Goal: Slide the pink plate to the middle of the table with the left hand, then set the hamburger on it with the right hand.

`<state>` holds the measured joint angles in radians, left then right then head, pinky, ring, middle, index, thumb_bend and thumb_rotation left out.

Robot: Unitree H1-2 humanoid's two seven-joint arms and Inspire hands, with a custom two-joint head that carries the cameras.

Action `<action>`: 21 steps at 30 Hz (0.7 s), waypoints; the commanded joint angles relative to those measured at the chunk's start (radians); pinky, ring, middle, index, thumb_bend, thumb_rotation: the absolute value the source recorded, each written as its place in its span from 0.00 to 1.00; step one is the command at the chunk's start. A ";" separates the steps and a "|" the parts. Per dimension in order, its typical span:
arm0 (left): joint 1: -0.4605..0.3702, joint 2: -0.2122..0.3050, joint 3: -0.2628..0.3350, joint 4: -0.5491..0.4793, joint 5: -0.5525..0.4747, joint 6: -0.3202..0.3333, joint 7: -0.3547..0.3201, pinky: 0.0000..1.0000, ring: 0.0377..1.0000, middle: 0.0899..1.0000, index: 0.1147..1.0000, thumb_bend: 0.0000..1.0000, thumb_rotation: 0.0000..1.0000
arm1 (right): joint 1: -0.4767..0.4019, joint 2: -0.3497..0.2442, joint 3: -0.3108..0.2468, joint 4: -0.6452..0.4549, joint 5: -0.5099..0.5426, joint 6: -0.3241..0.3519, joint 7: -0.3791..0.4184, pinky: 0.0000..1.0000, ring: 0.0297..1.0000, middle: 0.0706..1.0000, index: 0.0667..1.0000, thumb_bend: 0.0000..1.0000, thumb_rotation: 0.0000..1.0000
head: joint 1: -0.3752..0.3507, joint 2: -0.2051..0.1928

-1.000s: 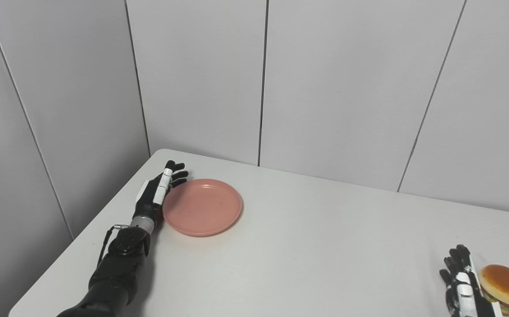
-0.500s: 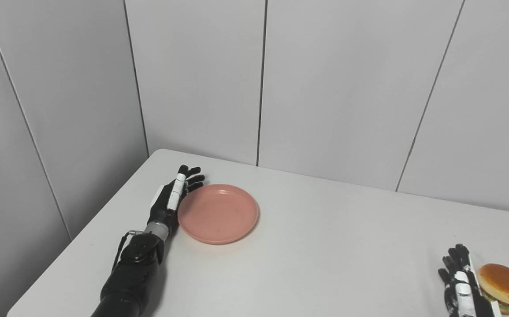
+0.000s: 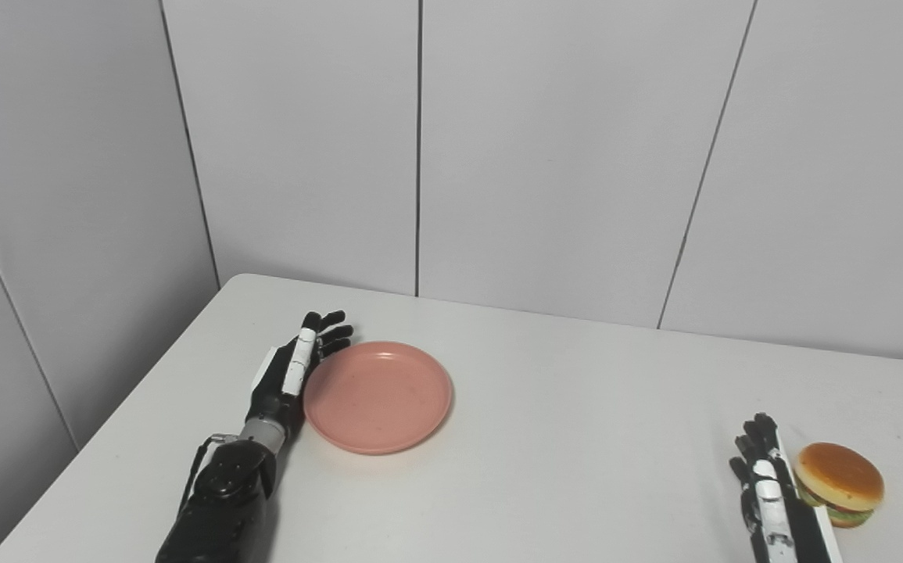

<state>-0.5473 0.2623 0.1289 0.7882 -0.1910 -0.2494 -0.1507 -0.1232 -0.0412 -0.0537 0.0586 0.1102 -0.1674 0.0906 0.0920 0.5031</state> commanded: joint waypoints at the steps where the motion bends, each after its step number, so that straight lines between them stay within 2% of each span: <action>1: -0.010 -0.027 -0.023 -0.022 0.000 0.016 -0.042 0.80 0.83 0.80 0.77 0.89 1.00 | 0.029 0.031 0.015 0.019 0.003 0.020 -0.011 1.00 1.00 1.00 1.00 0.53 0.96 | -0.021 0.009; 4: -0.002 -0.034 -0.027 -0.040 -0.006 0.024 -0.053 0.78 0.83 0.80 0.77 0.89 1.00 | 0.027 0.038 0.021 0.011 0.000 0.037 -0.013 1.00 1.00 1.00 1.00 0.55 0.95 | -0.055 0.020; 9: 0.001 -0.035 -0.037 -0.029 -0.022 0.016 -0.114 0.82 0.85 0.81 0.78 0.89 1.00 | 0.024 0.048 0.032 -0.001 0.011 0.052 -0.009 1.00 1.00 1.00 1.00 0.54 0.93 | -0.106 0.039; 13: 0.020 -0.054 -0.050 -0.072 -0.017 0.050 -0.104 0.83 0.84 0.81 0.77 0.90 1.00 | 0.015 0.063 0.043 -0.010 -0.017 0.068 -0.031 1.00 1.00 1.00 1.00 0.55 0.91 | -0.168 0.066; 21: 0.061 -0.086 -0.092 -0.191 -0.004 0.130 -0.091 0.81 0.83 0.80 0.76 0.88 1.00 | 0.003 0.089 0.050 -0.024 -0.041 0.104 -0.060 1.00 1.00 1.00 1.00 0.57 0.89 | -0.232 0.109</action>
<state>-0.4861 0.2060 0.0650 0.6289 -0.2087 -0.1531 -0.2188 -0.1231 0.0338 -0.0072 0.0338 0.0701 -0.0760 0.0393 -0.1304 0.6029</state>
